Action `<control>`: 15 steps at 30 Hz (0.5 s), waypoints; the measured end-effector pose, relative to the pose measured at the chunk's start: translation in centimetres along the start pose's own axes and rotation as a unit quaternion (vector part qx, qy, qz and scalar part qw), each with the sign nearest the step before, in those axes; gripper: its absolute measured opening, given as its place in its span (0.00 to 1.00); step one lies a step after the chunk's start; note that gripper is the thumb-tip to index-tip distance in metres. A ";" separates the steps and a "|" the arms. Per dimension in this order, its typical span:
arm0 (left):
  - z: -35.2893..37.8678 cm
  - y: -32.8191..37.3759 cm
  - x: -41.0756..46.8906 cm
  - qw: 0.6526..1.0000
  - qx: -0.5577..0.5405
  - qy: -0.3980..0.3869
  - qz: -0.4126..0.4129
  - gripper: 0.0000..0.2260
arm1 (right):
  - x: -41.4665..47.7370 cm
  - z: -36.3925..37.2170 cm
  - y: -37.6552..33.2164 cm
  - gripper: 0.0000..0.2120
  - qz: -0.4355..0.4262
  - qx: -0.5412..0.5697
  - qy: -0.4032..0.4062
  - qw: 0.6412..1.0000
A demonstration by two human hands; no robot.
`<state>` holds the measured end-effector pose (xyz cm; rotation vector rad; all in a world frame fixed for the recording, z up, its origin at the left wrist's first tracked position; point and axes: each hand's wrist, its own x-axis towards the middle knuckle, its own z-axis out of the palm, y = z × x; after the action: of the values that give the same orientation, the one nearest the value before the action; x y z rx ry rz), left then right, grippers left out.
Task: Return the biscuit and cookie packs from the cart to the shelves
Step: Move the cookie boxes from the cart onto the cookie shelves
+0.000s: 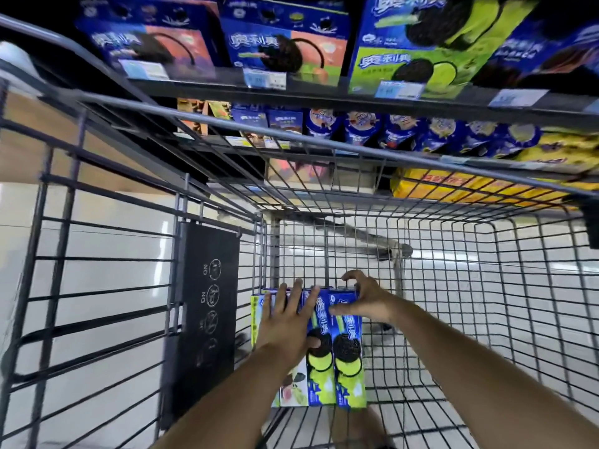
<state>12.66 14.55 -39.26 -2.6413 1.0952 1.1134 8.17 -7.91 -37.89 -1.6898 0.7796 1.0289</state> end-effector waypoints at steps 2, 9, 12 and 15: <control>-0.6 0.2 -0.2 1.000 -0.004 -0.020 -0.004 0.47 | -1.4 2.0 1.3 0.56 0.003 0.137 0.006 0.990; -6.3 0.6 -1.3 0.989 -0.136 -0.051 -0.019 0.30 | -5.9 4.8 1.5 0.50 0.010 0.210 0.039 0.977; -12.3 1.5 -3.5 0.920 -0.380 -0.082 -0.049 0.32 | -11.1 2.3 -1.9 0.58 -0.019 0.190 0.034 0.981; -19.7 2.7 -6.7 0.834 -0.542 -0.099 -0.029 0.46 | -18.2 -1.2 -6.7 0.59 -0.068 0.153 0.020 0.986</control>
<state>19.49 10.08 -19.89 -3.0480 0.3106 2.4805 6.30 -6.24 -18.65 -1.4803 0.7927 0.7418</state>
